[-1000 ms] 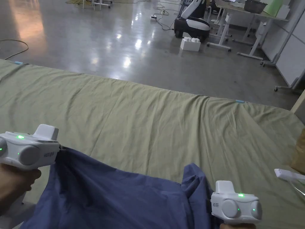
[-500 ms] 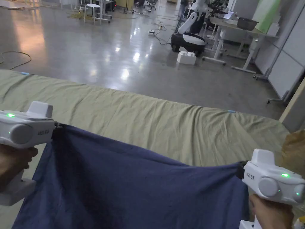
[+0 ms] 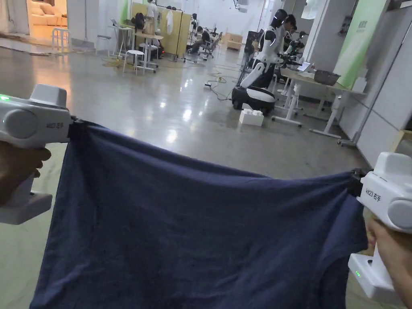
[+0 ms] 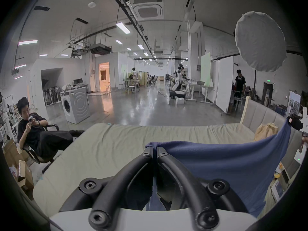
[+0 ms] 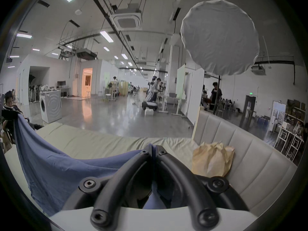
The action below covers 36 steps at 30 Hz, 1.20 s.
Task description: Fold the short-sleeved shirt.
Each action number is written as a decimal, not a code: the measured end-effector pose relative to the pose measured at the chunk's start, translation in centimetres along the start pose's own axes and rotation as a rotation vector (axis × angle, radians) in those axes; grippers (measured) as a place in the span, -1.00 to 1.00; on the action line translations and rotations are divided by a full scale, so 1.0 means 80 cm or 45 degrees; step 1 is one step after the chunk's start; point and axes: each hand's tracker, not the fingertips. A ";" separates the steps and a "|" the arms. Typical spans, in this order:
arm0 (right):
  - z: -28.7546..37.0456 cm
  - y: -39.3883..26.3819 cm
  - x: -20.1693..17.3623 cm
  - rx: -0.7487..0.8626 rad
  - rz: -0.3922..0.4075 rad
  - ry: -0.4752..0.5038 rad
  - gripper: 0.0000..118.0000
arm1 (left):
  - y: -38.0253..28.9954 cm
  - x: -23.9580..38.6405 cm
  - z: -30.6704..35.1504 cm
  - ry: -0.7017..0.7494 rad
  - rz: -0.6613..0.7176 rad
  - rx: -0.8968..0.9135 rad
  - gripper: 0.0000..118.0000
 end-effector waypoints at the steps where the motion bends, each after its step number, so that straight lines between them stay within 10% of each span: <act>1: 0.004 0.015 -0.001 0.021 0.025 -0.004 -0.95 | 0.013 -0.002 0.003 0.006 -0.004 0.017 -0.96; 25: -0.077 0.215 0.004 0.199 0.059 -0.019 -0.95 | 0.210 -0.001 -0.023 0.110 -0.051 0.214 -0.96; 36: -0.066 0.146 -0.017 0.174 0.076 -0.036 -0.95 | 0.148 0.003 -0.056 0.110 -0.077 0.154 -0.96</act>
